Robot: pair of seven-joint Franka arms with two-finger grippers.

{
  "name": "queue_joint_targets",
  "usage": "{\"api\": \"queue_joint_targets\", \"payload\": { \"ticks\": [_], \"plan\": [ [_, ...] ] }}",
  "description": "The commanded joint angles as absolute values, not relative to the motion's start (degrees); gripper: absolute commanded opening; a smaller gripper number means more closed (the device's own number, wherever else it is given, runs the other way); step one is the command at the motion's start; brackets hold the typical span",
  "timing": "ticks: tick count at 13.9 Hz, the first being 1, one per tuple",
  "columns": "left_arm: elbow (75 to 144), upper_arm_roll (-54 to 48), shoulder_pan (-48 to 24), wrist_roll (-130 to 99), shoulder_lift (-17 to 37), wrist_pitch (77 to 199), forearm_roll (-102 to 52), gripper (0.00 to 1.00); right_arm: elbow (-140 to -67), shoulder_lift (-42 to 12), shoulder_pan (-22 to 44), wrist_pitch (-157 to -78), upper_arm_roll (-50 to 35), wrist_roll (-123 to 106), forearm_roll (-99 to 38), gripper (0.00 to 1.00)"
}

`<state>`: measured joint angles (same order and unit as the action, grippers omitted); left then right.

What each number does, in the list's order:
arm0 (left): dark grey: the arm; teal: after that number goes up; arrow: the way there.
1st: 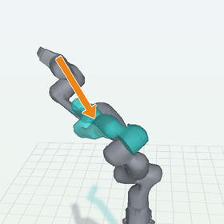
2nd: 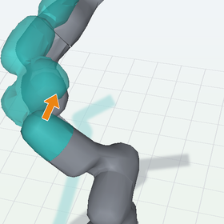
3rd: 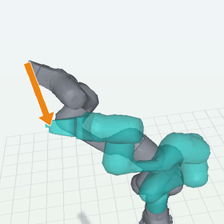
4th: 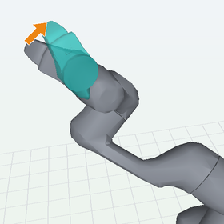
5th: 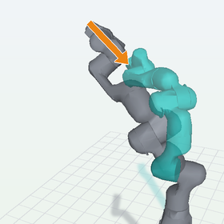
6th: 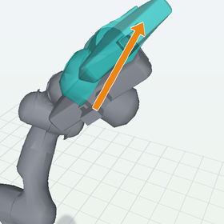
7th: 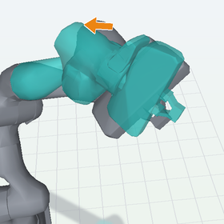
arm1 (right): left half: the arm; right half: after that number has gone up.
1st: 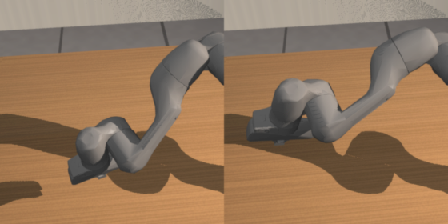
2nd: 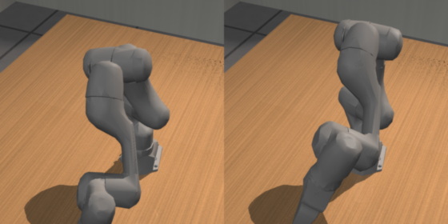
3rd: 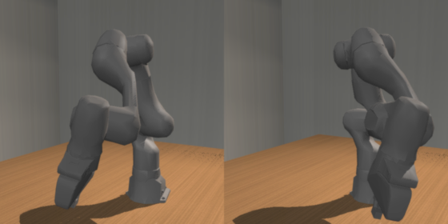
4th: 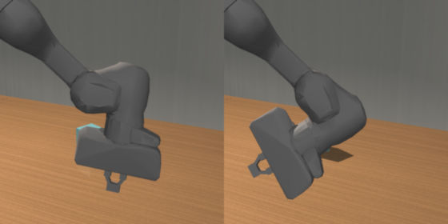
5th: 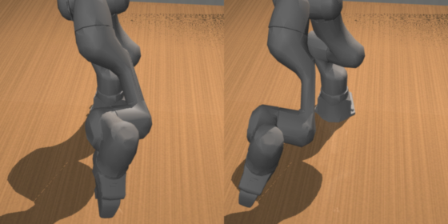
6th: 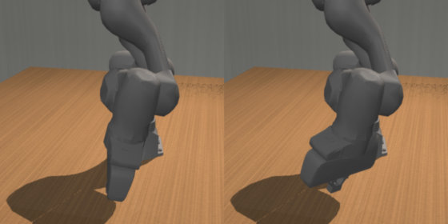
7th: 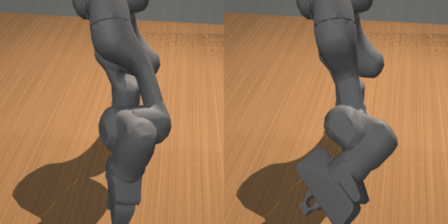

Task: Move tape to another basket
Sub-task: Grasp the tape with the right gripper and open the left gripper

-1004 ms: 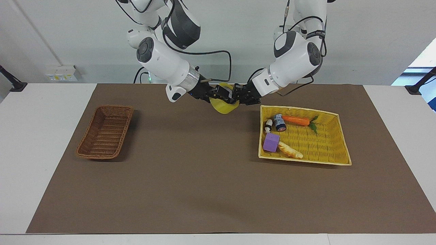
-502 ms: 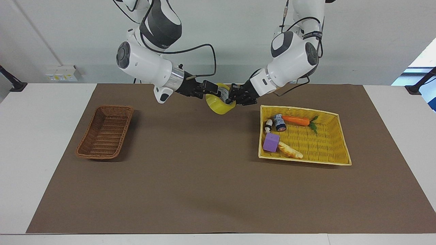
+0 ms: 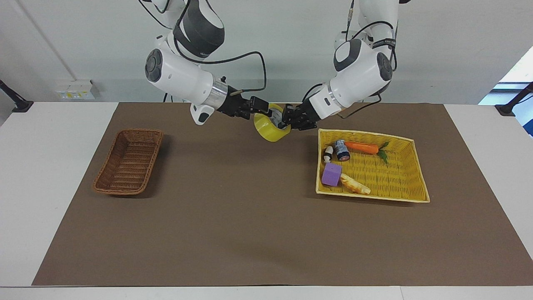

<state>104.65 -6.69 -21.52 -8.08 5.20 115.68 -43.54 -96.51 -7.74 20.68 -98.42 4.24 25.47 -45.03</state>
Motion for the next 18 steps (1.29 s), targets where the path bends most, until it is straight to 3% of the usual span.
{"api": "queue_joint_targets", "payload": {
  "ticks": [1,4,5,7,8,11,12,13,14,18],
  "plan": [
    [105.29,-6.24,-21.88,-8.44,4.04,116.37,-46.66,0.00,-100.02,-5.36,21.71,-100.99,4.13,25.40,-45.35,1.00],
    [105.21,-6.24,-22.32,-8.61,4.04,116.19,-46.76,0.00,-100.02,-5.27,22.75,-102.03,4.13,26.18,-44.56,1.00],
    [105.29,-6.24,-22.59,-8.79,4.04,116.02,-46.76,0.00,-100.02,-5.36,23.29,-102.30,4.13,27.06,-44.47,0.78],
    [105.29,-6.24,-22.50,-8.79,4.04,115.84,-46.76,0.00,-99.93,-5.36,22.76,-101.95,4.13,27.59,-44.47,0.21],
    [105.29,-6.24,-22.50,-8.70,4.04,115.58,-46.76,0.00,-99.84,-5.36,22.76,-101.95,4.13,29.08,-44.47,0.00],
    [105.21,-6.24,-22.41,-8.70,3.78,115.31,-46.76,0.00,-99.49,-5.54,22.76,-101.78,4.13,31.46,-44.38,0.00],
    [105.21,-6.24,-22.41,-8.61,3.69,115.23,-46.76,0.11,-99.41,-5.71,22.76,-101.78,4.13,31.46,-44.38,0.00],
    [105.12,-6.15,-22.59,-8.70,3.69,115.40,-46.67,0.67,-99.32,-5.71,22.76,-101.86,4.13,31.55,-44.30,0.00],
    [105.12,-6.15,-22.59,-9.66,3.17,115.49,-46.67,1.00,-99.32,-5.71,22.76,-101.87,4.13,31.55,-44.38,0.00],
    [104.94,-5.45,-20.84,-12.48,1.06,114.79,-46.50,1.00,-99.32,-5.71,22.85,-102.22,4.13,31.55,-44.30,0.00]
  ]
}}
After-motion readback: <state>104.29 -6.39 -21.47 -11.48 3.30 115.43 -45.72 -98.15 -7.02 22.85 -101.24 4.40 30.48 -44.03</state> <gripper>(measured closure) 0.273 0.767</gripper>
